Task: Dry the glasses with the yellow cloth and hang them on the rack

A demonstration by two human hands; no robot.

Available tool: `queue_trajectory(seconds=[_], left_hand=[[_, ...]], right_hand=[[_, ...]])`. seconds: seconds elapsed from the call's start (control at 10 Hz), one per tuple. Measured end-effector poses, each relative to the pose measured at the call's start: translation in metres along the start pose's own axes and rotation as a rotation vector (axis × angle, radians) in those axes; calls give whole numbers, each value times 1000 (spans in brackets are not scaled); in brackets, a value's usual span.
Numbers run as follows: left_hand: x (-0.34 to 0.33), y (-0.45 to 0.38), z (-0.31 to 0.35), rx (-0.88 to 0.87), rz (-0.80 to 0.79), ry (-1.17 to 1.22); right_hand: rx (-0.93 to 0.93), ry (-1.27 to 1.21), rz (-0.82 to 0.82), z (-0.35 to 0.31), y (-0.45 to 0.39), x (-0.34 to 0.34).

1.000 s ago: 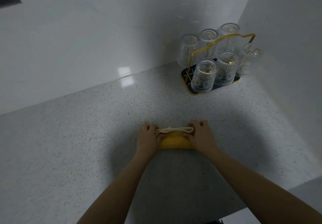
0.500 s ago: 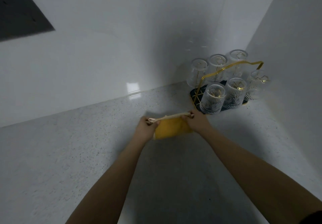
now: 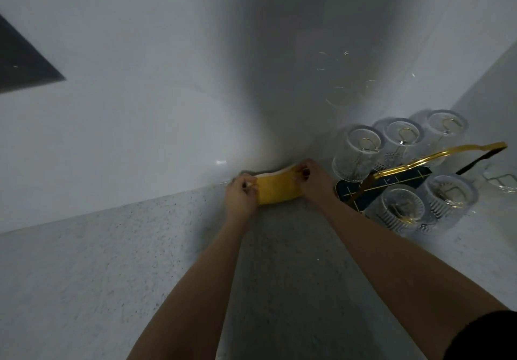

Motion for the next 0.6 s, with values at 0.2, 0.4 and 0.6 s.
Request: queue_trajectory(seconds=[0.2, 0.4, 0.6], left_hand=[[-13, -6, -12, -25, -14, -39], [-18, -6, -10, -87, 3, -129], [-2, 7, 10, -215, 47, -347]], right_hand=[[62, 117, -119, 15, -8, -14], [102, 397, -61, 22, -2, -14], [75, 420, -142, 10, 3, -10]])
Point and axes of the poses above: each hand's wrist, its own y-axis away from the middle knuckle, its own x-axis out of the back of the hand, z = x × y, the point moved 6 cm from there along -y, towards the middle knuckle, and after that the axes turned 8 degrees about x, right-handed, at the moved point
